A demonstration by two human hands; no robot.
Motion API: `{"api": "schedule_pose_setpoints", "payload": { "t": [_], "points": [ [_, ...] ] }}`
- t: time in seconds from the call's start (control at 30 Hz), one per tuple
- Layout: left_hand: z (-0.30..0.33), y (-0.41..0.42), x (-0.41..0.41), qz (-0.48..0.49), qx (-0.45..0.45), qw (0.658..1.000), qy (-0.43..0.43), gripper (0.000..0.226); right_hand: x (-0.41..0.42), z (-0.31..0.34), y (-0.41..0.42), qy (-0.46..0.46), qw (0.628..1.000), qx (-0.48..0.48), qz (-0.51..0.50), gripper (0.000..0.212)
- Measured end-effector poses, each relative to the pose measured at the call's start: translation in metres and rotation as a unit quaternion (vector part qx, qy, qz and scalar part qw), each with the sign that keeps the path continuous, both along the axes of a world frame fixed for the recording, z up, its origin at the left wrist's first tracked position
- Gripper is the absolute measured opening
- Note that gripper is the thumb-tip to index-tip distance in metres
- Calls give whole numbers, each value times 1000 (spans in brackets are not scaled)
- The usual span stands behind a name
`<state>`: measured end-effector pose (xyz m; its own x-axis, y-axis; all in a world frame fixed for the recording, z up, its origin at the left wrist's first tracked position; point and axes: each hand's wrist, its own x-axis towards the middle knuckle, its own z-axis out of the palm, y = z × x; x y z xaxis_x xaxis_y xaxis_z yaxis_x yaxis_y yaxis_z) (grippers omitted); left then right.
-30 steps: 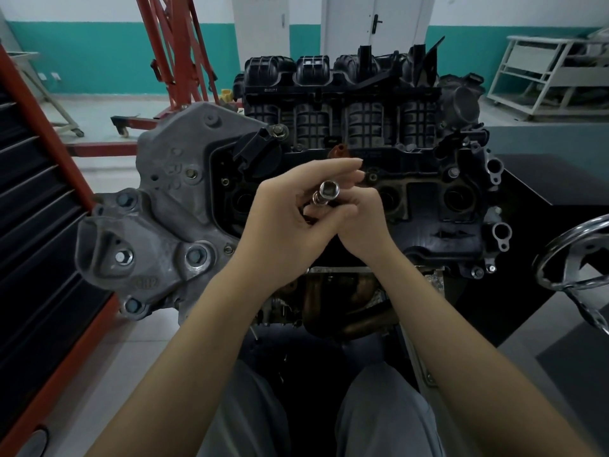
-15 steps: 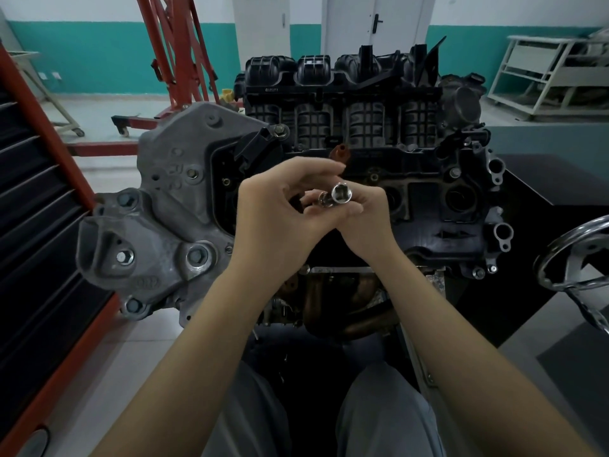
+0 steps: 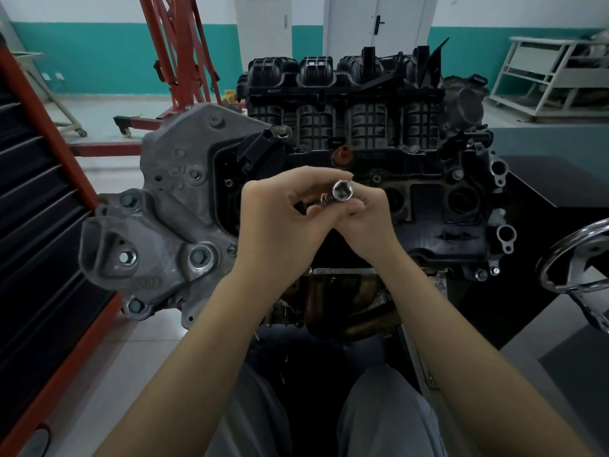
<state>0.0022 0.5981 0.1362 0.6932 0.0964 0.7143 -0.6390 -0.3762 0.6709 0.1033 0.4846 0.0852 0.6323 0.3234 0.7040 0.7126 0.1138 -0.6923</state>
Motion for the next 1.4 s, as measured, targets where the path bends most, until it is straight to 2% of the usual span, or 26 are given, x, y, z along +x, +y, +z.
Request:
{"api": "schedule_pose_setpoints", "payload": {
  "t": [0.1, 0.2, 0.33, 0.4, 0.6, 0.67, 0.77, 0.83, 0.93, 1.03, 1.1, 1.27, 1.4],
  "points": [
    [-1, 2, 0, -67, -19, 997, 23, 33, -3, 3, -3, 1, 1000, -21, 19, 20],
    [1, 3, 0, -112, -15, 993, 37, 35, 1, 0, -4, 17, 1000, -14, 3, 26],
    [1, -1, -1, -8, 13, 1000, -3, 26, -4, 1, 2, 12, 1000, -1, -22, 15],
    [-1, -2, -2, 17, 5, 1000, -16, 25, -7, 3, 3, -10, 999, -6, -30, 18],
    [0, 1, -3, -103, 4, 994, 28, 37, 0, 4, -5, 16, 999, -42, 2, 27],
    [0, 0, -3, -92, 4, 995, 28, 35, 0, 3, -4, 21, 999, -33, 4, 25],
    [-2, -4, -3, -12, -13, 1000, 5, 27, -5, 5, 2, 23, 999, -20, -9, 32],
    [-3, -7, -4, 3, -27, 1000, -2, 26, -7, 6, 3, 18, 1000, -13, -9, 27],
    [-2, -4, -4, -59, -43, 997, 20, 34, -6, 6, -1, 9, 1000, -19, 5, 20],
    [0, 0, -4, -119, -25, 992, 38, 36, -3, 4, -2, 18, 999, -28, 9, 27],
    [1, 0, -4, -109, -15, 993, 39, 35, -2, 3, -1, 18, 1000, -24, 0, 34],
    [-2, -5, -3, 2, -23, 1000, -7, 31, -5, 5, 0, 5, 1000, -22, -13, 39],
    [-2, -2, -3, -74, -54, 996, 20, 36, -7, 6, -1, -9, 999, -29, 9, 20]
  ]
}}
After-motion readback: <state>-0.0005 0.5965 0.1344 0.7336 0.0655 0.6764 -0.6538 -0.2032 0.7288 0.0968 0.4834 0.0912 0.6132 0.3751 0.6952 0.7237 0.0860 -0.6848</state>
